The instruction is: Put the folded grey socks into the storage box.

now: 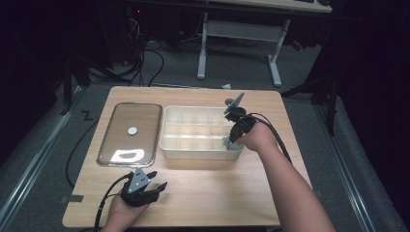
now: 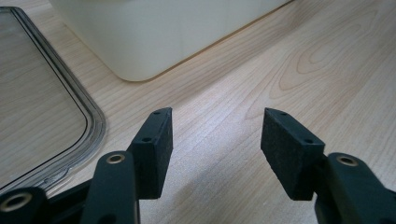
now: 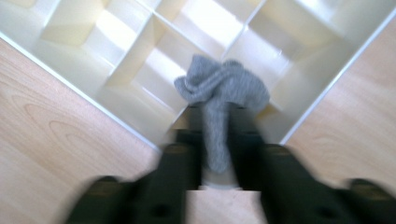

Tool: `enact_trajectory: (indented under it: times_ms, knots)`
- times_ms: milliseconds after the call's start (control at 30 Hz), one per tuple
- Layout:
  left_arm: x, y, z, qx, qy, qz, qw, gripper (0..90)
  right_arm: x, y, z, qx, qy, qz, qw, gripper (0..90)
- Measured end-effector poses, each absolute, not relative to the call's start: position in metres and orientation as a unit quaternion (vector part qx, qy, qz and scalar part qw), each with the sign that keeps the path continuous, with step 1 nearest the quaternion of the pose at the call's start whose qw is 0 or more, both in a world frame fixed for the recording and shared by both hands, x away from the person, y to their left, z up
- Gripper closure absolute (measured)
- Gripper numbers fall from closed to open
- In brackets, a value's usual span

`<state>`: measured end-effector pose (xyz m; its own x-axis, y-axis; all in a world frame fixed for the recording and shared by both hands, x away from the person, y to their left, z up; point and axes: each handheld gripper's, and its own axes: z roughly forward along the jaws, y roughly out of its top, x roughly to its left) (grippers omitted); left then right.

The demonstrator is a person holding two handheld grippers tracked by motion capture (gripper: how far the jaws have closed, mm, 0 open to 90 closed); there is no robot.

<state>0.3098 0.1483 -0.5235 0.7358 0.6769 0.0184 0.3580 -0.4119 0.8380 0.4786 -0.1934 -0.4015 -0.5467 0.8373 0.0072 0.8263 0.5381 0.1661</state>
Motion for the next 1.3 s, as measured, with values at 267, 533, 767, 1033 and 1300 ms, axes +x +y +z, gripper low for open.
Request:
enact_trajectory:
  times_ms: [267, 533, 767, 1033, 1300]
  knots:
    - [0.311, 0.149, -0.525, 0.821, 0.317, 0.181, 0.439, 44.2, 0.486, -0.187, -0.423, 0.484, 0.872, 0.043, 0.061, 90.0]
    - [0.311, 0.149, -0.525, 0.821, 0.316, 0.18, 0.439, 44.2, 0.488, -0.189, -0.434, 0.488, 0.871, 0.034, 0.049, 90.0]
    - [0.31, 0.149, -0.525, 0.823, 0.316, 0.179, 0.438, 44.2, 0.49, -0.188, -0.45, 0.493, 0.869, 0.022, 0.037, 90.0]
    - [0.31, 0.148, -0.526, 0.824, 0.316, 0.177, 0.437, 44.2, 0.496, -0.185, -0.466, 0.507, 0.861, 0.005, 0.02, 90.0]
    - [0.31, 0.148, -0.525, 0.824, 0.314, 0.179, 0.437, 44.1, 0.497, -0.185, -0.467, 0.508, 0.861, 0.003, 0.018, 90.0]
